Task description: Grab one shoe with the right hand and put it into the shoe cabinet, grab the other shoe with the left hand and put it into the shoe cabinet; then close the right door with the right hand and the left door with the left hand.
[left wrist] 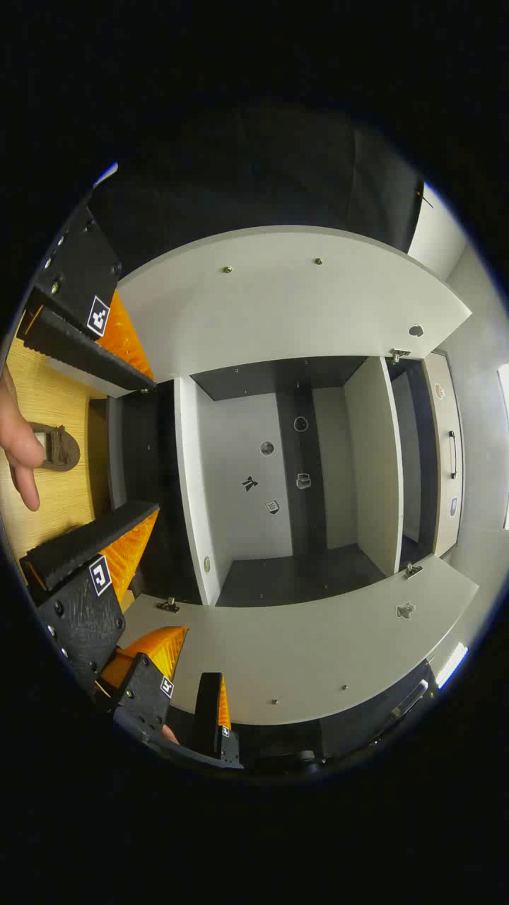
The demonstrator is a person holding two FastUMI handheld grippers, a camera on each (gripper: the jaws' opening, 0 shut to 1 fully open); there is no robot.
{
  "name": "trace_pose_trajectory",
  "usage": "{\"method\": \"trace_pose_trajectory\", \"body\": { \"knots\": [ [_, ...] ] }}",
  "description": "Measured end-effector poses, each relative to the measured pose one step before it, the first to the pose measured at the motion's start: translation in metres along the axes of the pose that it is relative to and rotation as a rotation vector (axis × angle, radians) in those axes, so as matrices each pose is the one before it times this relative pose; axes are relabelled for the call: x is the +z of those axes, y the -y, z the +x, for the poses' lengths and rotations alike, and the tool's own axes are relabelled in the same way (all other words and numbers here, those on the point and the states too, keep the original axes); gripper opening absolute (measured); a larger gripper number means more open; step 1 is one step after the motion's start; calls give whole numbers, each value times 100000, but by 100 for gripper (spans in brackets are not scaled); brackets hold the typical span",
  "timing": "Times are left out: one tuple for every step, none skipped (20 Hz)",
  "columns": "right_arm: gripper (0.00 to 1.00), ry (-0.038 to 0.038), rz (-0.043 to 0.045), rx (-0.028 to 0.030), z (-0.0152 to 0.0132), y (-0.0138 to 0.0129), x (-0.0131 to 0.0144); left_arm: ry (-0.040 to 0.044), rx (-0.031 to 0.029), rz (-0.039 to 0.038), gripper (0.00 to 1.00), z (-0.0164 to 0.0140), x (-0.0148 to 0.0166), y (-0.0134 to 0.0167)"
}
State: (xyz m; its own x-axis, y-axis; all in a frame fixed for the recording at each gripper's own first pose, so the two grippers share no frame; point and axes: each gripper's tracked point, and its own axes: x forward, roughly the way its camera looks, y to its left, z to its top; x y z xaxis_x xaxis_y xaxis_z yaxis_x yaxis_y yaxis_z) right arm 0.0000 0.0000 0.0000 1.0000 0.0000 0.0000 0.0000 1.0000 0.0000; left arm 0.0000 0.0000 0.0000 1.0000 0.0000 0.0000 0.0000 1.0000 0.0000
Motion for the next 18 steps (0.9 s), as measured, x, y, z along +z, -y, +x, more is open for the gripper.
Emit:
{"method": "trace_pose_trajectory", "body": {
  "knots": [
    [98,301,212,-31,-47,24,43,-182,189,29,96,19,-61,10],
    [98,-41,90,249,99,-98,-81,-120,79,40,96,65,72,19],
    [98,-442,-296,98,12,-38,-85,-102,84,234,96,-14,-15,43],
    [100,-249,-31,-26,29,76,-119,29,-135,322,96,-19,-95,-17],
    [99,-156,46,-16,55,3,75,171,-210,304,96,34,33,65],
    [98,-131,189,-23,95,42,-67,92,86,430,96,-23,92,15],
    [98,-121,191,-40,63,6,16,-108,197,407,96,22,-12,-51],
    [98,-193,24,-28,97,31,-85,-246,195,180,96,57,-8,-78],
    [98,-93,41,-42,40,-5,30,-158,234,25,96,59,-46,-42],
    [98,-31,38,43,6,2,-14,-210,126,129,96,-29,-94,20],
    [98,20,-69,34,45,-21,74,-54,-67,100,96,-1,25,5],
    [98,-24,-166,60,68,-48,-58,7,201,409,96,-19,-17,-42],
    [98,-233,-97,261,20,-70,-21,241,321,503,96,49,58,-89],
    [98,-304,31,392,89,-122,-75,145,118,372,96,52,-55,-81],
    [98,-466,71,278,26,-51,-144,-38,219,214,96,-32,-4,-20],
    [99,-1022,234,59,66,-47,-298,-173,154,71,96,-28,-158,-65],
    [99,-888,370,-538,6,36,-229,-345,155,23,96,-37,-170,-39],
    [98,-726,325,528,34,-207,-315,-436,146,26,96,-12,-147,-2]
  ]
}}
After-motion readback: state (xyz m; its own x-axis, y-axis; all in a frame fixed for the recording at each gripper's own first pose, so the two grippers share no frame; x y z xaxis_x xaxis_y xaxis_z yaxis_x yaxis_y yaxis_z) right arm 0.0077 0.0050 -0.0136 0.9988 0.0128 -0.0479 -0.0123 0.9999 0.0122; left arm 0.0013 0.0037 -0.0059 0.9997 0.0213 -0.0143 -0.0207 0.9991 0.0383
